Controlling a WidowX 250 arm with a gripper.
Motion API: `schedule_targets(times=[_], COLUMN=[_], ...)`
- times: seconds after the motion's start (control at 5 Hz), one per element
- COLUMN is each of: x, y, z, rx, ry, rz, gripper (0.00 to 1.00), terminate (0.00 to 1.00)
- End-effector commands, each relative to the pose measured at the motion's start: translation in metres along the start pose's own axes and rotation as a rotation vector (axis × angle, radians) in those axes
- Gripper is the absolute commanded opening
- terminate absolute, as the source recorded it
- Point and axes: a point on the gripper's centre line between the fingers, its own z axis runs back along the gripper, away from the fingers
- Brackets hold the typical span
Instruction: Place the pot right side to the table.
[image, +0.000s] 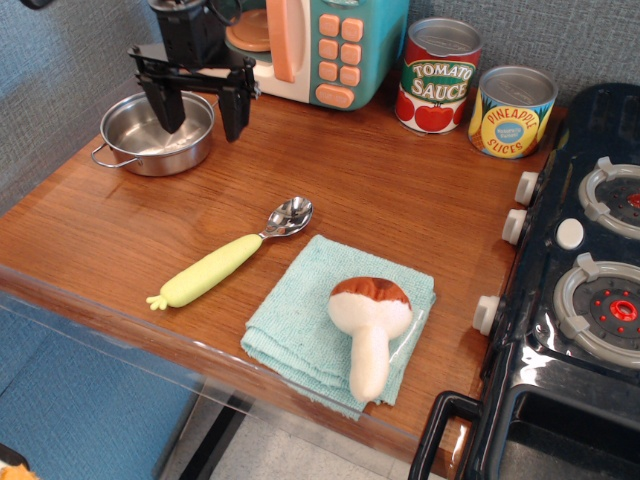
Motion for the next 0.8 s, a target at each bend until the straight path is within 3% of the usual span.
schedule_targets(times=[0.0,0.2,0.4,0.6], x=[0.02,0.015,0.008,0.004], y=[0.006,0.011,0.011,0.003], z=[-0.002,-0.011,-0.017,-0.014], rx=[0.038,0.037,0.023,0.012], ry=[-0.02,-0.013,-0.011,-0.022], rz=[-0.058,-0.032,-0.015,-0.026], gripper=[1.0,1.0,0.0,0.0], terminate=[0.0,0.0,0.0,0.0])
